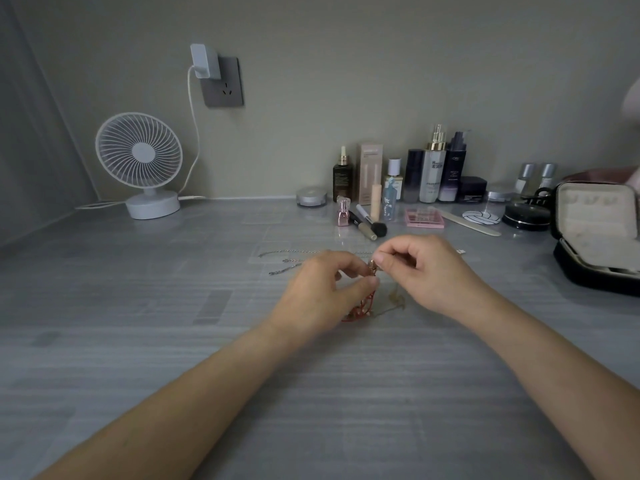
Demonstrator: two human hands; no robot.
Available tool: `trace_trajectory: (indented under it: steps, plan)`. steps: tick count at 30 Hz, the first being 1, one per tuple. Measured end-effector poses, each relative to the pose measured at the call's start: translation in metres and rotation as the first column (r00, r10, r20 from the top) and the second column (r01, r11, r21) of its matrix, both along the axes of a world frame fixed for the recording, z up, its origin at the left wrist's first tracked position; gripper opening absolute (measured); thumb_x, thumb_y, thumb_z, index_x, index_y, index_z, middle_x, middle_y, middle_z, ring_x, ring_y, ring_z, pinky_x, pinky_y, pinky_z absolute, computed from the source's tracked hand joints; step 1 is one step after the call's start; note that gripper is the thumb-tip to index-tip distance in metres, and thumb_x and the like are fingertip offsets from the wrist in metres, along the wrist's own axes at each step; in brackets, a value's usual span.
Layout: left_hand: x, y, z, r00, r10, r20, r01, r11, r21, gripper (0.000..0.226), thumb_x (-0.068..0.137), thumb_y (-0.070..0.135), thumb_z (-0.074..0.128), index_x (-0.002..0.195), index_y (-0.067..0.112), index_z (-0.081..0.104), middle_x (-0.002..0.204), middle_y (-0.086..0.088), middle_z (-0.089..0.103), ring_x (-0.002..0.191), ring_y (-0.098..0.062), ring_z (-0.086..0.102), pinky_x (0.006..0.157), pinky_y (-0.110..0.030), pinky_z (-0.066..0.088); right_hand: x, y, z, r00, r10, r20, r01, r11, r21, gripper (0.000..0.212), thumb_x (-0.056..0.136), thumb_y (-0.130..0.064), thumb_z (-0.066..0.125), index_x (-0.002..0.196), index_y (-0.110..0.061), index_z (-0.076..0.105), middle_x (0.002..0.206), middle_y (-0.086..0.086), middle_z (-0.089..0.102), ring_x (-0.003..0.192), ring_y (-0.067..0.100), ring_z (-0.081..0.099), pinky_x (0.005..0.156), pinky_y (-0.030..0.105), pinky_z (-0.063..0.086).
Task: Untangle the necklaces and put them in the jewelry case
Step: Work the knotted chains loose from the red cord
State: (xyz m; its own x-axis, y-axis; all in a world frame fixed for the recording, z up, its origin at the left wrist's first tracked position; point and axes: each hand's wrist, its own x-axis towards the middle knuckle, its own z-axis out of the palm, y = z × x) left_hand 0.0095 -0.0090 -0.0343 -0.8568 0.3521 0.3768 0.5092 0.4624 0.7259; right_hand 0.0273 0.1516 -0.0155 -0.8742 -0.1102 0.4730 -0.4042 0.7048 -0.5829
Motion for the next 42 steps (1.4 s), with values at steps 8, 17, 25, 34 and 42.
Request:
trace_trajectory:
  steps: [8,17,25,34,42]
  plan:
    - [-0.006,-0.005,0.003,0.999,0.051,-0.007,-0.051,0.998,0.021,0.026,0.086,0.023,0.061,0.065,0.037,0.057,0.068,0.019,0.058,0.070,0.001,0.051,0.064,-0.012,0.039,-0.002,0.002,0.000,0.997,-0.072,0.027,0.070,0.995,0.076,0.016,0.088,-0.027,0.058,0.082,-0.016,0.068,0.067,0.004,0.063,0.061,0.014,0.053,0.060,0.025,0.042]
    - [-0.012,-0.008,0.004,0.984,0.083,0.160,-0.108,0.982,0.156,0.026,0.090,0.017,0.053,0.065,0.022,0.056,0.056,0.007,0.047,0.044,0.000,0.038,0.045,-0.014,0.032,0.002,0.007,0.006,0.996,-0.028,0.086,0.028,1.000,0.005,0.008,0.085,-0.027,0.063,0.081,-0.025,0.069,0.067,-0.019,0.061,0.063,-0.014,0.055,0.062,0.002,0.039]
    - [-0.008,-0.007,0.006,0.975,0.019,0.222,-0.068,0.974,0.215,0.018,0.085,0.009,0.061,0.071,0.020,0.060,0.070,-0.004,0.062,0.066,-0.015,0.054,0.063,-0.022,0.045,0.000,0.010,0.005,0.998,-0.056,-0.010,0.055,0.992,-0.114,0.009,0.085,-0.023,0.062,0.078,-0.026,0.068,0.070,-0.006,0.070,0.067,0.011,0.064,0.074,0.035,0.054]
    - [-0.007,-0.010,0.008,0.967,0.027,0.253,-0.077,0.979,0.190,0.021,0.090,0.017,0.055,0.072,0.023,0.065,0.075,-0.003,0.058,0.066,-0.011,0.044,0.060,-0.020,0.035,0.002,0.005,0.012,0.989,-0.032,0.142,0.087,0.912,-0.402,0.016,0.085,-0.008,0.058,0.072,-0.013,0.066,0.072,0.000,0.065,0.067,0.008,0.059,0.071,0.022,0.047]
    - [-0.008,-0.008,0.012,0.890,-0.133,0.436,-0.109,0.867,0.486,0.023,0.093,0.011,0.048,0.073,0.012,0.060,0.051,0.006,0.055,0.057,-0.012,0.053,0.065,-0.024,0.043,0.005,-0.005,0.006,0.919,0.083,0.385,0.060,0.937,-0.344,0.006,0.083,-0.025,0.065,0.079,-0.021,0.067,0.056,-0.011,0.052,0.051,0.002,0.045,0.050,0.013,0.040]
